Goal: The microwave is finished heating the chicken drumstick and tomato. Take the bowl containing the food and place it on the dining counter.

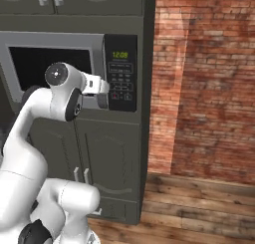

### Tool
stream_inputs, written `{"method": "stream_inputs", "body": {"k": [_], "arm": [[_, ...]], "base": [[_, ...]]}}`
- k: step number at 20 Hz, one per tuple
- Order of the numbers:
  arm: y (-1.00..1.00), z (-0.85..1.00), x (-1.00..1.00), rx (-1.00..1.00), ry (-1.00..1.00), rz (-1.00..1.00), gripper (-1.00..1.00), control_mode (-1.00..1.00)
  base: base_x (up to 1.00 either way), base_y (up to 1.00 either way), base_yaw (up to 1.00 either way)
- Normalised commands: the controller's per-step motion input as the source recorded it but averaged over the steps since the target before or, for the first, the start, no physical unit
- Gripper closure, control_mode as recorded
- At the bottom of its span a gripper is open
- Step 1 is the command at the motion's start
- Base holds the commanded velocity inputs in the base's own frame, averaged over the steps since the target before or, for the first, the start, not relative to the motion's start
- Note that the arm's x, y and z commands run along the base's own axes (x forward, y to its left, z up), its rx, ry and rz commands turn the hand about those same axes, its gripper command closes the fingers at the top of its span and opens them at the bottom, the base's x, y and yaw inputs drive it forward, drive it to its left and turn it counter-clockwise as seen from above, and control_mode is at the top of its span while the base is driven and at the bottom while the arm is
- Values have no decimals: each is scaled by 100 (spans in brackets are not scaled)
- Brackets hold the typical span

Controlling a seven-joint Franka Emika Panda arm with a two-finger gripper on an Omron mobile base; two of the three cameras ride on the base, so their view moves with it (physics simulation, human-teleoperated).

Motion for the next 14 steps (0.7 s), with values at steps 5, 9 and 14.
{"method": "stream_inputs", "body": {"k": [5,9,14], "arm": [[0,0,48,0,-23,0,-100,-100],[0,0,62,0,-4,0,-100,-100],[0,-2,79,0,0,0,-100,-100]], "base": [[0,0,0],[0,0,0],[0,0,0]]}}
